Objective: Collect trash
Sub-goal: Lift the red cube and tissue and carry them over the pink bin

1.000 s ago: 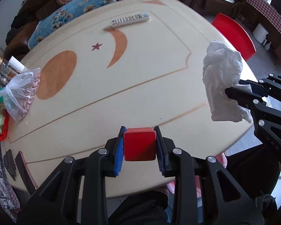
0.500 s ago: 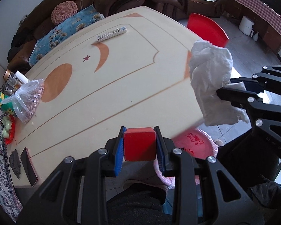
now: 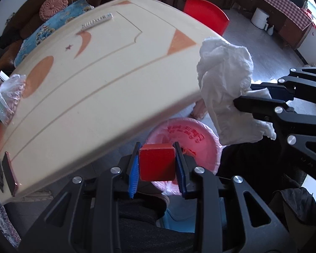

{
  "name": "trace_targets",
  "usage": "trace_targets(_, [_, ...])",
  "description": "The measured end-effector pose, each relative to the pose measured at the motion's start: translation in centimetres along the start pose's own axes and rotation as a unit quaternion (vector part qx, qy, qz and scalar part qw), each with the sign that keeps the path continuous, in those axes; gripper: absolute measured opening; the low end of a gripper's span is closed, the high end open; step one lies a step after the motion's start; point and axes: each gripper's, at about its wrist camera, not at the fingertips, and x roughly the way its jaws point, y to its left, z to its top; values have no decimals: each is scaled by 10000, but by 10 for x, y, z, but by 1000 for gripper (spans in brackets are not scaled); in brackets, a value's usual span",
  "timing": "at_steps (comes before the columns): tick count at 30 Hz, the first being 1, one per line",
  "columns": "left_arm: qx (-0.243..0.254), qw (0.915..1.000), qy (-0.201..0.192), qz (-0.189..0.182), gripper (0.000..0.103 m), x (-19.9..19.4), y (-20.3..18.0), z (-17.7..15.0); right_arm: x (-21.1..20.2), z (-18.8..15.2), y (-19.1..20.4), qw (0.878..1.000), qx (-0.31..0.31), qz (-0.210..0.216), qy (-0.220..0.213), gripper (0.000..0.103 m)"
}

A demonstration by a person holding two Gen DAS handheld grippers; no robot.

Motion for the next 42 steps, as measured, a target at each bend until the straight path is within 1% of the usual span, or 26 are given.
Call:
trace_targets(5, [-21, 9998, 138, -120, 30, 20, -7, -15, 11, -20, 1, 9999, 49, 19, 139, 15])
trace_targets(8, [6, 9996, 213, -176, 30, 31, -11, -23, 24, -31, 2, 9995, 90, 76, 297, 15])
trace_targets(14, [-7, 9979, 485, -419, 30, 63, -16, -37, 50, -47, -1, 9979, 182, 200, 584, 15])
trace_targets(17, [-22, 9973, 583, -442, 30, 76, -16, -39, 64, -54, -1, 9968, 220, 256, 731, 15])
trace_targets(19, [-42, 9962, 726, -470, 30, 89, -15, -40, 76, -60, -3, 9954, 268, 313, 861, 15])
trace_targets(22, [-48, 9955, 846, -415, 30, 103, -16, -41, 92, -68, -5, 9935, 322, 349, 1034, 15])
trace_targets(27, [-131, 9924, 1044, -639, 30, 126, -17, -45, 120, -78, -10, 9894, 447, 419, 1315, 15])
trace_targets(34, [-219, 9878, 1340, -758, 30, 163, -19, -55, 157, -84, -18, 9830, 589, 506, 1664, 15])
trace_targets(37, [-232, 9857, 1501, -729, 30, 180, -21, -59, 179, -86, -25, 9796, 708, 540, 1804, 15])
trace_targets(42, [-356, 9799, 1776, -835, 30, 207, -19, -62, 210, -93, -34, 9735, 902, 582, 2020, 15])
